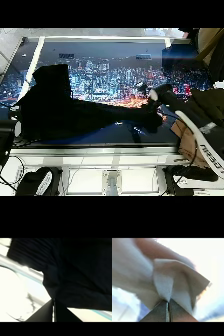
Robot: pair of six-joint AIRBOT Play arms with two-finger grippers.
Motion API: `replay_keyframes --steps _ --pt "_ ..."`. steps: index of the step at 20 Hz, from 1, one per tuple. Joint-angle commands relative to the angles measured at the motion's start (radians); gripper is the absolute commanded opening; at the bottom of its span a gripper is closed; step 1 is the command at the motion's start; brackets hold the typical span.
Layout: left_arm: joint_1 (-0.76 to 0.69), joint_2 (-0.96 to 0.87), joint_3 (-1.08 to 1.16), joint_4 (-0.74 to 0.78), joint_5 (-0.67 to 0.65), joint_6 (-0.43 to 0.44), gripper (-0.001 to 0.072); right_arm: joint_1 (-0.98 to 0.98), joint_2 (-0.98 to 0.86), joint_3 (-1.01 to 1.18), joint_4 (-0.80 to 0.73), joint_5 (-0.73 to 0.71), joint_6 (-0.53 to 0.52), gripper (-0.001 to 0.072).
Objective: Fold the clothes and pants, and hang the long-sleeved shirts on hangers.
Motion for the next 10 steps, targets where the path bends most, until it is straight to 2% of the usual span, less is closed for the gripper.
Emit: replay_keyframes --steps 1,6,10 --pt "0.0 0.065 0.0 0.126 -0.014 0.006 0.0011 -0.1 0.148 0.014 -0.053 0.132 0.004 0.0007" --pt "0.0 0.093 0.0 0.184 0.025 0.006 0.0011 -0.215 0.379 0.014 -0.011 0.145 -0.002 0.0007" --pt "0.045 0.072 0.003 0.253 0.059 0.021 0.0011 -0.31 0.413 0.014 -0.042 0.144 -0.019 0.0007"
